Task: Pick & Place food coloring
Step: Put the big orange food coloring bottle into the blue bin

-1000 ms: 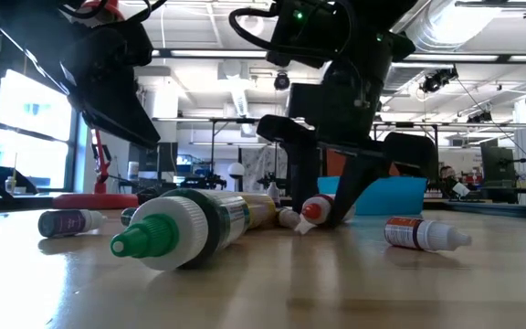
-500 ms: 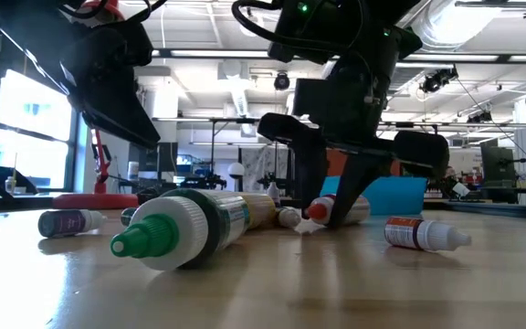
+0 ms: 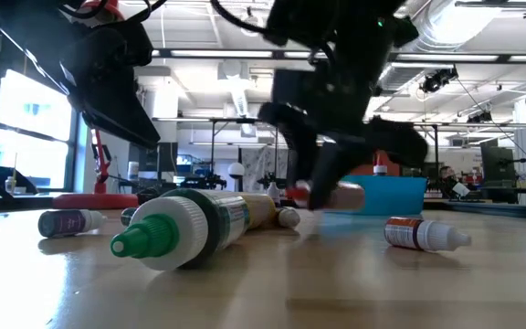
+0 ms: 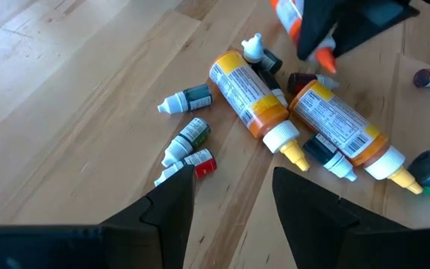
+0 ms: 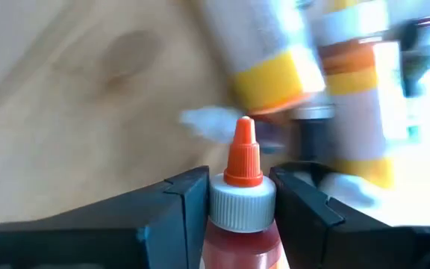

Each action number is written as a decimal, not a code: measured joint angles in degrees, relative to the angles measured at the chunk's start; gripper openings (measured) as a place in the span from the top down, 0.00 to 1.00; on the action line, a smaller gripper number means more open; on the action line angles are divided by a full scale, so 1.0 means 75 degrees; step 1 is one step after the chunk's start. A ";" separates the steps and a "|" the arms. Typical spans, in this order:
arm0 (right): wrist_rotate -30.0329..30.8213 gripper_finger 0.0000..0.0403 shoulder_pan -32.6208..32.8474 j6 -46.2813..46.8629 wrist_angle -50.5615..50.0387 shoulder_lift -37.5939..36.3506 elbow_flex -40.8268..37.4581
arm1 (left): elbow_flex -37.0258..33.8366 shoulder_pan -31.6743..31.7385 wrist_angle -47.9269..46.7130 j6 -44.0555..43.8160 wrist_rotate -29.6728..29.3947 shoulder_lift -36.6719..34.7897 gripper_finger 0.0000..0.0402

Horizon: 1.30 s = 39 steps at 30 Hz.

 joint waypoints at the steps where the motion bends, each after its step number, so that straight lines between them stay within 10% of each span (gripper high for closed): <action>1: 0.0212 0.70 0.0000 0.0003 0.0031 -0.0098 0.0042 | 0.0000 0.0002 -0.0001 0.0000 -0.0001 0.0000 0.56; 14: 0.2973 0.71 -0.0888 0.1809 0.0436 -0.3910 -0.1014 | 0.0000 0.0002 0.0002 -0.0137 -0.0012 0.0000 0.56; 23: 0.2746 0.70 -0.2481 0.2690 0.7157 -0.7092 -0.5921 | 0.0000 0.0002 0.0005 -0.0139 -0.0070 0.0000 0.56; 29: 0.3105 0.70 -0.3329 0.3222 1.1688 -0.7047 -0.8330 | 0.0000 0.0002 0.0008 -0.0140 -0.0079 0.0000 0.56; 39: 0.3073 0.69 -0.4547 0.3699 1.2533 -0.6373 -0.9137 | 0.0000 0.0002 0.0075 0.0110 -0.0527 0.0000 0.56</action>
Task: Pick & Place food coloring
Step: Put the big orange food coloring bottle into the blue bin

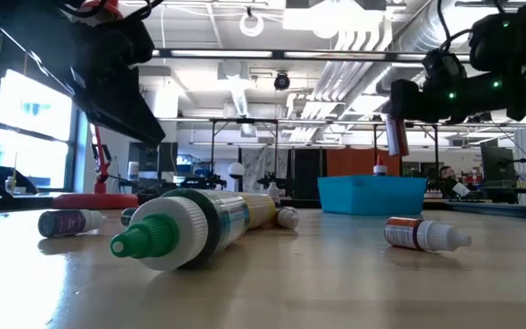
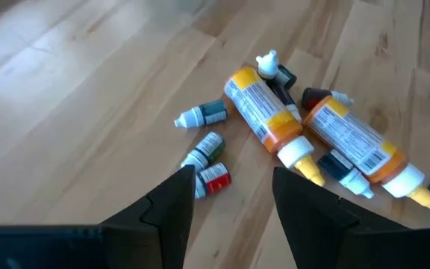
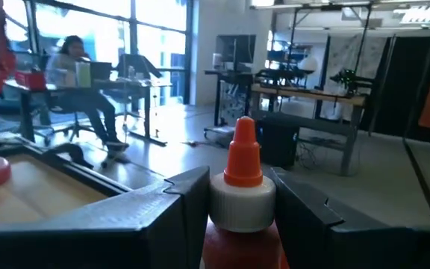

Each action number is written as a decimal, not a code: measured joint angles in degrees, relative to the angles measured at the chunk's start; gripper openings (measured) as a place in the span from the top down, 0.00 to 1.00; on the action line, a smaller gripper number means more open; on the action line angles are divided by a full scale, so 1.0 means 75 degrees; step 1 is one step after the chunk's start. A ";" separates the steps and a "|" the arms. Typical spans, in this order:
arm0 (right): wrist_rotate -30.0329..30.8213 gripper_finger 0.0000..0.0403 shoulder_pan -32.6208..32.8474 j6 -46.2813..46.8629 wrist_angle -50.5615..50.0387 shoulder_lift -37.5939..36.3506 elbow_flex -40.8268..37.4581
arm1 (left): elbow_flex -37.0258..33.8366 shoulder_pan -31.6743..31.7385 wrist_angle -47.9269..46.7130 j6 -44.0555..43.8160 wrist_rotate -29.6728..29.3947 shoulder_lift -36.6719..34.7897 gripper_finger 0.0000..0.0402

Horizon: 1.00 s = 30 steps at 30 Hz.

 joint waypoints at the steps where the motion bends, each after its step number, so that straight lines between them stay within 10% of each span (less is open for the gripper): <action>1: 0.0020 0.69 -0.0108 0.0080 -0.0011 0.0108 0.0003 | 0.0000 0.0000 -0.0003 0.0019 -0.0042 0.0000 0.56; 30: -0.0650 0.69 -0.1823 0.0869 0.3040 0.4338 0.0107 | 0.0000 0.0003 0.0000 0.0042 -0.0578 0.0000 0.56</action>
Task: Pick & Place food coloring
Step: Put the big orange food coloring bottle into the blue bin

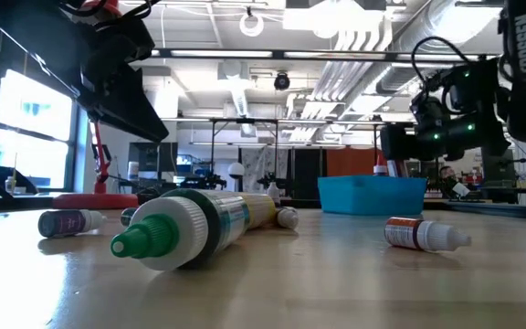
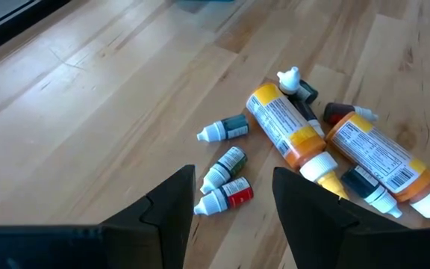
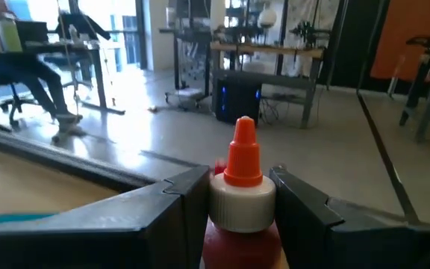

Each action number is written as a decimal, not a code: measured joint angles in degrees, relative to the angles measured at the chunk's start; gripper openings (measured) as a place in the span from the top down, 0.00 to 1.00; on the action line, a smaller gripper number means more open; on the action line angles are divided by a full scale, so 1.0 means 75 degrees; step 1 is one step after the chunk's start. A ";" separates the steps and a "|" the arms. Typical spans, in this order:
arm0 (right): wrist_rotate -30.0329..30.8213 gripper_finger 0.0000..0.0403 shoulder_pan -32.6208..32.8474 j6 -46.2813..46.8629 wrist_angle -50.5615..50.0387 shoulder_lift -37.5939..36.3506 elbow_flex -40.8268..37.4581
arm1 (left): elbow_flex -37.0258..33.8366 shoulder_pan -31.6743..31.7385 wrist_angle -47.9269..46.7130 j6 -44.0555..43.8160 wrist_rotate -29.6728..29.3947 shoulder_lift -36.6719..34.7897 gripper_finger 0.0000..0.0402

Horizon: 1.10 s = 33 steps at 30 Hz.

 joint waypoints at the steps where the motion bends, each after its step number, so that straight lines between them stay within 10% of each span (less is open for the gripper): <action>1: 0.0007 0.69 -0.0001 -0.0003 0.0028 0.0131 0.0020 | 0.0000 0.0000 0.0000 0.0000 0.0000 0.0000 0.56; 33: 0.0786 0.53 0.0002 -0.0500 0.0150 0.1330 0.0686 | 0.0000 0.0000 -0.0015 -0.0003 0.0049 0.0000 0.56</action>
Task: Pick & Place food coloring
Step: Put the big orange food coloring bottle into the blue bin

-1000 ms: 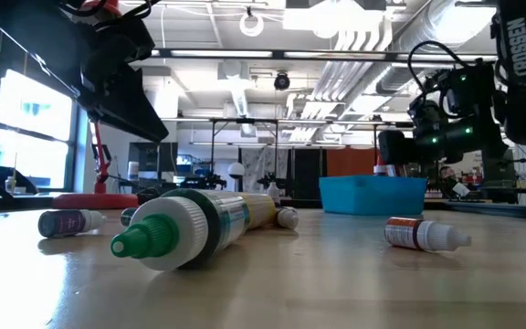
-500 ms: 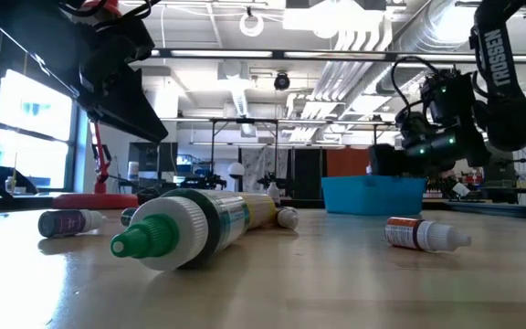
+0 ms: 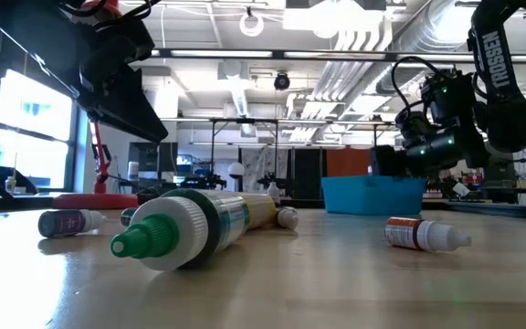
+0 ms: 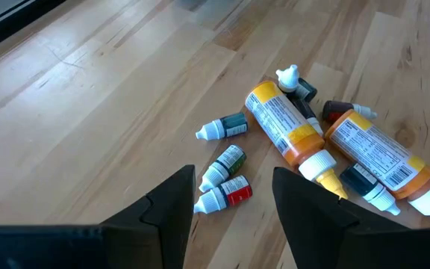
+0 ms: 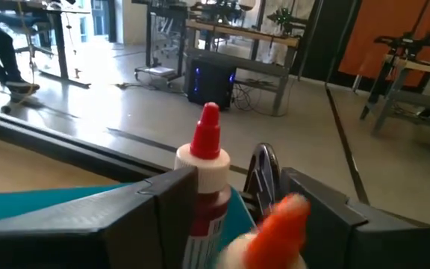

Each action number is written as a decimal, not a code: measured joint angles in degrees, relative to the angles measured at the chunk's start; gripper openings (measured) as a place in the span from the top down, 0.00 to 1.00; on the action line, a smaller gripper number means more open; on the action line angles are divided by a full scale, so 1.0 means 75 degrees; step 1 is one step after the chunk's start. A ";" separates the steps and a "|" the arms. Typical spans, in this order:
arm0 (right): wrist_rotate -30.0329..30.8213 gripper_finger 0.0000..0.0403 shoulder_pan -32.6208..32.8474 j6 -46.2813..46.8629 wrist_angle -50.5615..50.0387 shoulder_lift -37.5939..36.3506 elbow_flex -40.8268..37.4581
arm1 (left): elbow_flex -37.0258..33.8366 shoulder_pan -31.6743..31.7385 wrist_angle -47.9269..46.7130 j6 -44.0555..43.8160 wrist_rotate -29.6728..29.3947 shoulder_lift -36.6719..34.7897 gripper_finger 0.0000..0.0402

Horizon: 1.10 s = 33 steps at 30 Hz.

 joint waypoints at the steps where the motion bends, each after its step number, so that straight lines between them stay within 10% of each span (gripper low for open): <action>1: 0.0003 0.53 0.0000 -0.0045 -0.0005 -0.0042 0.0000 | 0.0000 0.0000 0.0000 0.0000 -0.0002 0.0000 0.56; 21: -0.0005 0.62 0.1034 -0.1745 -0.0298 -0.3184 -0.0006 | 0.0000 -0.0003 0.0009 -0.0023 0.0044 0.0000 0.56; 27: 0.0927 0.69 0.2136 -0.1792 -0.4109 -0.5074 -0.0003 | 0.0000 -0.0003 0.0006 -0.0026 0.0056 0.0000 0.56; 33: 0.0853 0.80 0.2358 0.0738 -0.8543 -0.6439 -0.0006 | 0.0000 -0.0003 0.0006 -0.0026 0.0059 0.0000 0.56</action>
